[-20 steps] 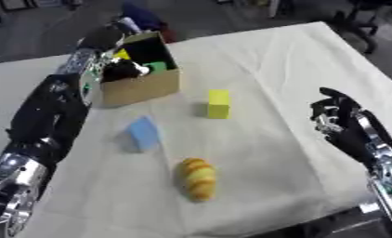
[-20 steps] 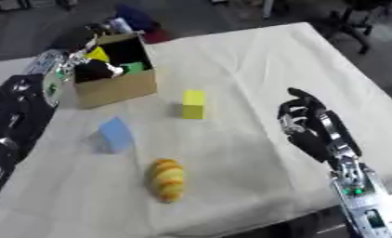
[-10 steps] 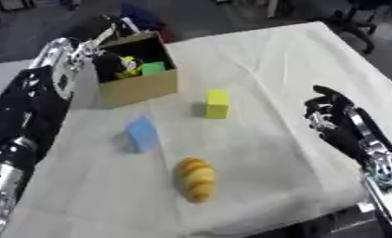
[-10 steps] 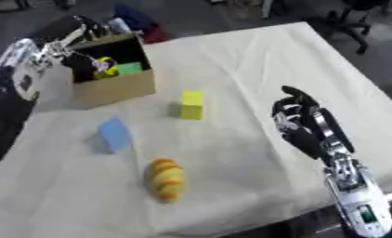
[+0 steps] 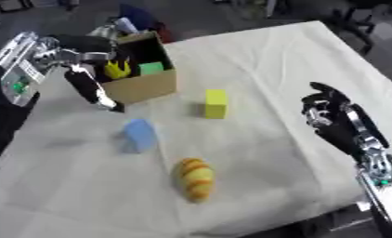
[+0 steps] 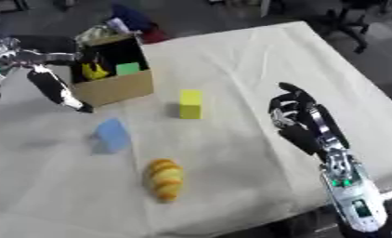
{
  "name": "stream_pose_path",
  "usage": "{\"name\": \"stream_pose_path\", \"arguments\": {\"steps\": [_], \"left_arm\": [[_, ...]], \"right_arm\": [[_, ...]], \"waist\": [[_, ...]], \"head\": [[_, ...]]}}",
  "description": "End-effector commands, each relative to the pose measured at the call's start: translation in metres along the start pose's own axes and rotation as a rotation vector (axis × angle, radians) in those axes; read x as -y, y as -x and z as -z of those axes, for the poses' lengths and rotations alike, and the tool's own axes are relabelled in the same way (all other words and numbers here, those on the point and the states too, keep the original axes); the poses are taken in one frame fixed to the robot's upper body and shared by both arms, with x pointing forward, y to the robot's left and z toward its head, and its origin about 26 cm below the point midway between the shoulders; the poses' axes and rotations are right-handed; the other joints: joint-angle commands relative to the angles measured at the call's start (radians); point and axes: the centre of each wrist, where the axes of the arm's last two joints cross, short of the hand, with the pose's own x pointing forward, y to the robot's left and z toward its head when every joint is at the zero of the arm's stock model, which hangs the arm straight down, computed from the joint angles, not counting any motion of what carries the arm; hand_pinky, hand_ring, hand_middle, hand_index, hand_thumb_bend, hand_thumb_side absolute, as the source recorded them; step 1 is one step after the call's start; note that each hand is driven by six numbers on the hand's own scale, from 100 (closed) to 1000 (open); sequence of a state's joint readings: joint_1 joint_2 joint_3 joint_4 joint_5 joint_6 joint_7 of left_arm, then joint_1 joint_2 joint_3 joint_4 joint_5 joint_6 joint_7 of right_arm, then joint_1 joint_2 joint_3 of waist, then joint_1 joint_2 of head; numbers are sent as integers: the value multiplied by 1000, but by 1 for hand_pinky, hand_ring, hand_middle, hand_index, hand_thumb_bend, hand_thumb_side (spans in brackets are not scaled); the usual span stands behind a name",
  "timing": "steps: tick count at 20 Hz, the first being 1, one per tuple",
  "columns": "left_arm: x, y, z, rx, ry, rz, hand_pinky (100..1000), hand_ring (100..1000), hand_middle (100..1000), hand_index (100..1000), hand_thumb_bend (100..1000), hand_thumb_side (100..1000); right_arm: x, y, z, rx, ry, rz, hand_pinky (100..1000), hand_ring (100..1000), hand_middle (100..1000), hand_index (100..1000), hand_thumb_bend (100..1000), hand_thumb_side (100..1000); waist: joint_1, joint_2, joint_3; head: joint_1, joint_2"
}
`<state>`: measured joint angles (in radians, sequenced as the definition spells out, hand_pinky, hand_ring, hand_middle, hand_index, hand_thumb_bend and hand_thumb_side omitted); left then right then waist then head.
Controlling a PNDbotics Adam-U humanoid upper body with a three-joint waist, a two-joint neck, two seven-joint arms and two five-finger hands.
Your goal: Pick up objects on the table and place them in the box.
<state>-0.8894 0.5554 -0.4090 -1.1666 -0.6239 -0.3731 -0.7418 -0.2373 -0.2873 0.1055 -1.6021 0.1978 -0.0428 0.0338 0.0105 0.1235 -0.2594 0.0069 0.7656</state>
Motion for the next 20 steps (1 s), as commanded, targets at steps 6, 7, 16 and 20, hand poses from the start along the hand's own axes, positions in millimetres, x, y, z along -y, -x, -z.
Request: {"name": "stream_pose_path", "arguments": {"steps": [6,7,16,20], "left_arm": [[10,-6,16,96,201,94,807,781,821,909,680,524],[11,-7,19,96,200,91,807,782,826,913,692,535],[26,-17,35,79,244,144,732,709,779,887,668,488],[31,-19,37,83,246,154,646,599,699,841,601,418]], "right_arm": [[9,-4,3,17,12,-22,562,651,695,924,100,574],[8,-4,3,17,13,-22,562,651,695,924,100,574],[8,-4,3,19,11,-20,561,651,695,924,100,573],[7,-4,2,18,11,-20,561,651,695,923,100,573]], "waist": [[7,-4,-4],[7,-4,-4],[6,-8,0],[7,-9,2]], "head": [[-6,4],[-7,4],[-8,4],[-8,4]]}}
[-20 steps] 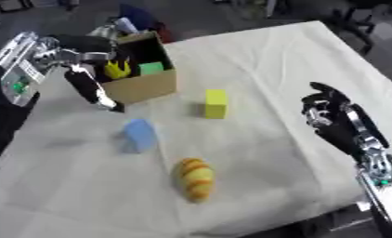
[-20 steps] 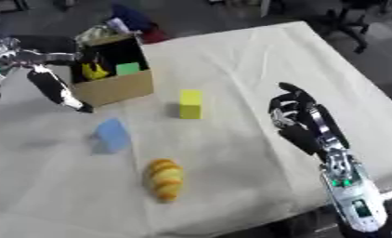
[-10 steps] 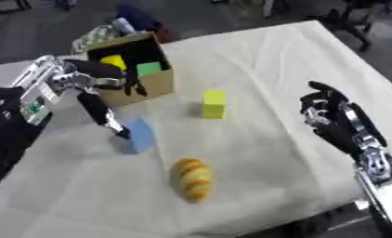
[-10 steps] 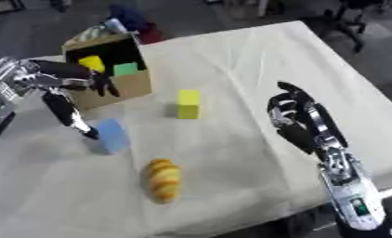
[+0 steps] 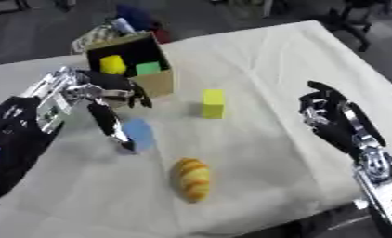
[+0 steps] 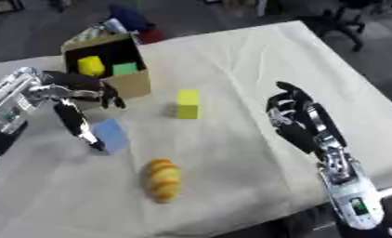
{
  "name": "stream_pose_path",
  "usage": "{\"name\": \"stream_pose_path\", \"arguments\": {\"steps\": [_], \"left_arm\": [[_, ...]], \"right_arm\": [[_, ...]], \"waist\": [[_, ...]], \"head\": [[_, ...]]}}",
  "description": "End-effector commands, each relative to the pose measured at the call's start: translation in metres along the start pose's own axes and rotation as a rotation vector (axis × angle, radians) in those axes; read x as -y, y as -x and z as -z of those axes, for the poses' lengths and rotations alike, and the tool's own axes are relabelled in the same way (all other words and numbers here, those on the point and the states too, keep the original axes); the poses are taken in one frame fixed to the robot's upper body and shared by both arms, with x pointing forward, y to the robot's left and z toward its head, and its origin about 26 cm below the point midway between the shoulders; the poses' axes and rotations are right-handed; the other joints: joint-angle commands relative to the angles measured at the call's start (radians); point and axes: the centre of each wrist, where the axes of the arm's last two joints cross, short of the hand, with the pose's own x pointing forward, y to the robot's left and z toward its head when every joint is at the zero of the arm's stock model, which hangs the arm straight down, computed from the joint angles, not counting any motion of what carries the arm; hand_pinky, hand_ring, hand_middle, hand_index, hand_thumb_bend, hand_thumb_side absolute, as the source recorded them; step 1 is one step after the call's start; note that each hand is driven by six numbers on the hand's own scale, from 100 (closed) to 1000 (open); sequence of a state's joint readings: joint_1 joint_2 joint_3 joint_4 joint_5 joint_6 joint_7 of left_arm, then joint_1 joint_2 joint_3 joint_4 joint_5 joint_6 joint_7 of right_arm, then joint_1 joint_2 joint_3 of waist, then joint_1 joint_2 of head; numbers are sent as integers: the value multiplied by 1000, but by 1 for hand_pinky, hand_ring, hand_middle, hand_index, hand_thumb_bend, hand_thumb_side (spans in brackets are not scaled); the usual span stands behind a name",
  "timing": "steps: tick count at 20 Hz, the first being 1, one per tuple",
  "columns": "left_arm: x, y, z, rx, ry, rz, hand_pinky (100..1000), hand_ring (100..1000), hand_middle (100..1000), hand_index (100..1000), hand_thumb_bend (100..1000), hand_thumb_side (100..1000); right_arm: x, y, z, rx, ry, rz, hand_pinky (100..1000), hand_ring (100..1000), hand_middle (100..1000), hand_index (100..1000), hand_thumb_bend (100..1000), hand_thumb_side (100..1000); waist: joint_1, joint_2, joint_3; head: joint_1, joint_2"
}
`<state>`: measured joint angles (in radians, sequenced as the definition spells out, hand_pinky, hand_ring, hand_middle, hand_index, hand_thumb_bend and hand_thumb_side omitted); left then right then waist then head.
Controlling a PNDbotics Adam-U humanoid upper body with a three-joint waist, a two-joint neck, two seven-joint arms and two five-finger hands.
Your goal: Pick up objects on the table and place them in the box.
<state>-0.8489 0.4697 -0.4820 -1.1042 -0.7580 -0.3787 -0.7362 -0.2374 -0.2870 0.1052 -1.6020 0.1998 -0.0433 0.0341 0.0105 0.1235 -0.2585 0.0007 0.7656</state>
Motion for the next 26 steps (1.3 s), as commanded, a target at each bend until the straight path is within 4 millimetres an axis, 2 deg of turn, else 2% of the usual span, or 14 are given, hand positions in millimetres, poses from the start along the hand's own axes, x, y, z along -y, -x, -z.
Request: {"name": "stream_pose_path", "arguments": {"steps": [1,6,11,15,19,23,26], "left_arm": [[-7,0,-5,77,96,116,622,572,665,819,569,380],[-9,-4,-6,90,21,110,527,478,530,717,410,211],[-25,-6,-22,98,-106,100,497,444,483,679,367,162],[-51,-5,-52,87,-220,79,500,441,481,679,372,113],[-79,7,-76,-56,-356,71,515,452,492,686,427,102],[-88,27,-62,-254,-475,59,566,478,514,708,452,106],[-77,43,-40,-401,-550,13,575,483,517,721,431,106]], "right_arm": [[7,-4,2,17,12,-18,561,651,695,923,100,573],[7,-4,2,17,12,-17,561,651,695,923,100,572],[7,-3,2,14,13,-17,561,651,695,923,100,572],[8,-2,1,11,14,-19,561,651,695,923,100,574],[7,0,0,3,12,-19,560,651,694,923,100,574],[4,1,-1,-2,0,-10,560,651,694,924,100,576],[0,1,-2,-2,-15,-1,560,651,694,924,100,577]], "waist": [[7,-9,2],[6,-10,4],[5,-12,7],[5,-15,11],[4,-22,16],[-2,-30,16],[-7,-32,6]], "head": [[-1,4],[1,4],[1,4],[-2,4],[-5,4],[-4,4],[4,4]]}}
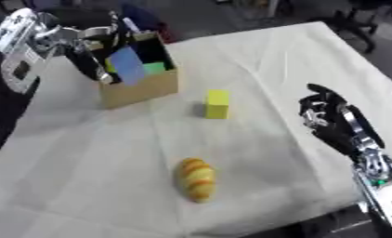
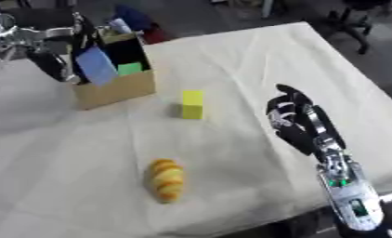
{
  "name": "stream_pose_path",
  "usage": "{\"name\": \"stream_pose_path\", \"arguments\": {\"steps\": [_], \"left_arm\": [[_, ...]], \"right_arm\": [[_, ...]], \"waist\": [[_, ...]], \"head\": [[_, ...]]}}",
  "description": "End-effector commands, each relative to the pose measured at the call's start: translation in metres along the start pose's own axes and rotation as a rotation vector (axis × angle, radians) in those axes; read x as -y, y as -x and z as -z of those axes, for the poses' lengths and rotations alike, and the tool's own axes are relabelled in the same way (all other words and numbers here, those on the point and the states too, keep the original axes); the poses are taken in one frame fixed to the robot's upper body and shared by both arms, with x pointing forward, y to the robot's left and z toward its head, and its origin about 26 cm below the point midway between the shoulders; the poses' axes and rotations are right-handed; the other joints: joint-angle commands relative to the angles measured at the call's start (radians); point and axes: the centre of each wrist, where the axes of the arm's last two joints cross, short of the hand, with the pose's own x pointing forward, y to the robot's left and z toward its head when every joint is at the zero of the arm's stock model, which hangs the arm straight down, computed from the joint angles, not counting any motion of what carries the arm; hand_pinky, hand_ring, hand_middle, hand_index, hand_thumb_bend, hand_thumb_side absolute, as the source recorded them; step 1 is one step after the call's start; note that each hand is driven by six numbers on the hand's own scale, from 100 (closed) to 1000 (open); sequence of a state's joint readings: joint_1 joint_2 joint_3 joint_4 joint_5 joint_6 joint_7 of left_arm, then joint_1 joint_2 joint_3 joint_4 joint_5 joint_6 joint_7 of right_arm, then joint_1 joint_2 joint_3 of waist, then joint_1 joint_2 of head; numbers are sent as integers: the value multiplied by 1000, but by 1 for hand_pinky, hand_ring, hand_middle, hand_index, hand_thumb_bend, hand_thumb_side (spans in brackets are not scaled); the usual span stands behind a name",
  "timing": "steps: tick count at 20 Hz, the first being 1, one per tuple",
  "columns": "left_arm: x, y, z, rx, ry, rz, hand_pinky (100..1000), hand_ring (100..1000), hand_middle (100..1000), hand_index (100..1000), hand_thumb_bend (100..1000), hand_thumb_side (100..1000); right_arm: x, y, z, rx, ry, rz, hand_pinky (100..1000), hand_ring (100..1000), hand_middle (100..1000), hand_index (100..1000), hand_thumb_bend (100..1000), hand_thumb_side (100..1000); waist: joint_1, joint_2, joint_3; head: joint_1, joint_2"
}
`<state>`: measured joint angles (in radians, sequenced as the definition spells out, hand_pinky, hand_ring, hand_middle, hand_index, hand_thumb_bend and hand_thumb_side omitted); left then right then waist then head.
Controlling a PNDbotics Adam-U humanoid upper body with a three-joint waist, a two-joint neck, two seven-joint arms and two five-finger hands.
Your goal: Pick up objects on the table and place them in the box.
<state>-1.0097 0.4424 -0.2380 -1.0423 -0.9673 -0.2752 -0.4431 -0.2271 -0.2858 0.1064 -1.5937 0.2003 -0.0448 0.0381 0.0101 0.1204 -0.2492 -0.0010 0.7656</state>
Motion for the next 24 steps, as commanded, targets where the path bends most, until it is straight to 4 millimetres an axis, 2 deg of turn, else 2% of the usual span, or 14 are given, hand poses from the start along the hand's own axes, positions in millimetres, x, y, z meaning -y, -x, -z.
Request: {"name": "stream_pose_path", "arguments": {"steps": [1,3,5,6,7,8,9,10,12,15,17,20,24], "left_arm": [[12,12,13,-159,-94,-5,588,490,521,727,414,109],[26,15,20,-242,-136,-29,606,500,530,743,383,116],[37,16,24,-327,-184,-44,662,570,591,796,376,130],[42,16,25,-363,-199,-48,706,638,658,835,398,232],[47,17,26,-392,-208,-50,726,672,694,851,409,264],[50,17,27,-413,-213,-53,778,746,772,891,472,448],[52,18,26,-427,-218,-60,790,760,789,900,497,511],[52,19,25,-435,-229,-73,814,788,820,915,534,629],[51,22,23,-438,-253,-99,828,809,843,922,563,744],[47,25,19,-431,-281,-140,840,820,860,925,567,797],[43,26,17,-419,-309,-156,824,804,836,911,552,765],[37,27,9,-385,-377,-208,777,748,763,888,425,665],[24,30,-13,-302,-493,-351,748,710,717,868,348,616]], "right_arm": [[1,-3,2,15,-11,-2,560,651,694,924,100,578],[0,-4,2,17,-18,2,560,651,694,923,100,578],[-1,-5,3,21,-23,6,560,651,694,924,100,577],[-1,-5,3,21,-24,7,559,650,694,923,100,578],[-2,-5,3,21,-25,8,559,651,694,923,100,578],[-2,-5,3,21,-25,8,559,650,694,923,100,578],[-1,-4,3,20,-24,9,559,650,694,923,100,578],[-1,-4,3,19,-22,8,559,650,694,923,100,578],[-1,-4,3,19,-20,7,559,650,694,923,100,577],[-1,-5,3,21,-19,8,559,650,694,923,100,576],[0,-5,3,22,-16,7,559,650,695,924,100,575],[3,-8,6,32,-10,-2,561,651,696,924,100,565],[14,-22,21,82,-50,-71,568,656,702,929,100,530]], "waist": [[-8,-29,-7],[-11,-27,-16],[-12,-25,-24],[-12,-25,-27],[-12,-24,-29],[-12,-24,-31],[-12,-23,-31],[-12,-23,-31],[-11,-23,-29],[-12,-23,-27],[-14,-23,-25],[-18,-20,-20],[-25,-16,-4]], "head": [[8,4],[13,4],[18,4],[19,4],[19,4],[19,4],[17,4],[16,4],[14,4],[13,4],[11,4],[7,4],[-1,4]]}}
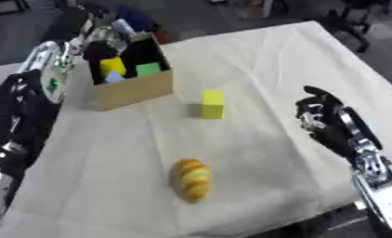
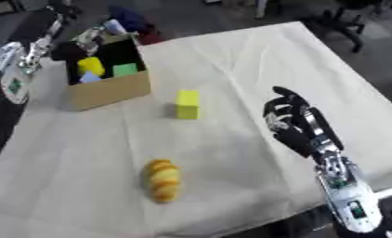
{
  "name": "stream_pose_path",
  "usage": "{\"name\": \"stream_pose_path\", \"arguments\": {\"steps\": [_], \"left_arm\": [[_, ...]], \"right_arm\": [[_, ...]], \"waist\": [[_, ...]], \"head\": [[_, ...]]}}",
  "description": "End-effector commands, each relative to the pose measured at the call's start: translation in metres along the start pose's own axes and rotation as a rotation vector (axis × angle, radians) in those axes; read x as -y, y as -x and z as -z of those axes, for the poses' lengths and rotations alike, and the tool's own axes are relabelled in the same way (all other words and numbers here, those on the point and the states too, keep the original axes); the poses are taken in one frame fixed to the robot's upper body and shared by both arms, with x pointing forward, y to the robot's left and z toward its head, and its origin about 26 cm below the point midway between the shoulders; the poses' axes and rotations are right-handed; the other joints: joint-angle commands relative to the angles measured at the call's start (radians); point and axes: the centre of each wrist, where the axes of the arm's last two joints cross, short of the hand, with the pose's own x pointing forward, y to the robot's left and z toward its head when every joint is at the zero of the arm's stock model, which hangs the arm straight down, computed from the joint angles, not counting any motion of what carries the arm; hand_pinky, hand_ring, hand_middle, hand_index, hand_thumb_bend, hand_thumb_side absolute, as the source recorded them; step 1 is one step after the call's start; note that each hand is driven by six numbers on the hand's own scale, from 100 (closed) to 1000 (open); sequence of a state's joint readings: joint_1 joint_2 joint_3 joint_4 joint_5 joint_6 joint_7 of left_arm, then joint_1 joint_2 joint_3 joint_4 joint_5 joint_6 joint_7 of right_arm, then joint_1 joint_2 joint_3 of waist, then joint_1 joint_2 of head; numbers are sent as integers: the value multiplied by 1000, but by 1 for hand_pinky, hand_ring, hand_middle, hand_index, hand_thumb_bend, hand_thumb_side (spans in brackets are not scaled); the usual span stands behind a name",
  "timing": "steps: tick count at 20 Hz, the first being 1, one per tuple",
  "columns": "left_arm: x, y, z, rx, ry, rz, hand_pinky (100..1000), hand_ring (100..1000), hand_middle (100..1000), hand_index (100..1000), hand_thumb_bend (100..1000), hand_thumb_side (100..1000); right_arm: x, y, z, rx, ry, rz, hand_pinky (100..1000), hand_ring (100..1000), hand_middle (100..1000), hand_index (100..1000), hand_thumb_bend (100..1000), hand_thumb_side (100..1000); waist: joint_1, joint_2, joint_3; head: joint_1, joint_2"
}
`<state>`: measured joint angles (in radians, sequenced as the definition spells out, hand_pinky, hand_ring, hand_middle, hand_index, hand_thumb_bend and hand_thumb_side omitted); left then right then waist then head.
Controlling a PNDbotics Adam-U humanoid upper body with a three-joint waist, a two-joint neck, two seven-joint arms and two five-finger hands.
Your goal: Pick up objects on the table and place them in the box.
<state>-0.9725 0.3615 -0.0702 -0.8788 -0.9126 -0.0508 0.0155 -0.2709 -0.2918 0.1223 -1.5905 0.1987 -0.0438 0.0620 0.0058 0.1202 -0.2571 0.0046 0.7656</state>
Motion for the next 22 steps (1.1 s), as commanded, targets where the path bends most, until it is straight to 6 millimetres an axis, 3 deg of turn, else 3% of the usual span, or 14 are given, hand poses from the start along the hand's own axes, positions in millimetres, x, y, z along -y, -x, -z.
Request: {"name": "stream_pose_path", "arguments": {"steps": [1,6,10,13,16,19,22], "left_arm": [[-41,4,-7,68,-108,-102,744,703,708,863,335,606],[-67,5,-40,137,-190,-266,724,674,671,847,301,590],[-75,9,-75,159,-208,-398,717,664,653,840,263,603],[-69,13,-100,155,-207,-504,712,658,640,835,234,620],[-62,17,-122,136,-223,-595,710,656,637,833,223,623],[-55,18,-137,118,-227,-640,712,658,639,835,208,637],[-49,21,-150,101,-223,-656,713,659,637,837,201,650]], "right_arm": [[17,-16,15,56,-33,-84,571,658,704,930,100,519],[27,-41,50,118,-135,-212,592,675,728,949,100,418],[27,-59,89,136,-290,-343,639,740,789,991,100,381],[21,-67,119,126,-434,-437,687,796,837,1000,100,458],[11,-69,144,106,-564,-533,722,839,879,1000,100,467],[1,-63,159,71,-678,-657,815,928,948,1000,110,466],[-5,-53,165,25,-758,-773,850,953,961,1000,189,472]], "waist": [[-22,-16,10],[-31,-13,39],[-36,-11,58],[-37,-9,74],[-35,-9,92],[-30,-8,110],[-25,-7,119]], "head": [[-10,4],[-30,4],[-56,4],[-76,4],[-96,4],[-117,4],[-126,4]]}}
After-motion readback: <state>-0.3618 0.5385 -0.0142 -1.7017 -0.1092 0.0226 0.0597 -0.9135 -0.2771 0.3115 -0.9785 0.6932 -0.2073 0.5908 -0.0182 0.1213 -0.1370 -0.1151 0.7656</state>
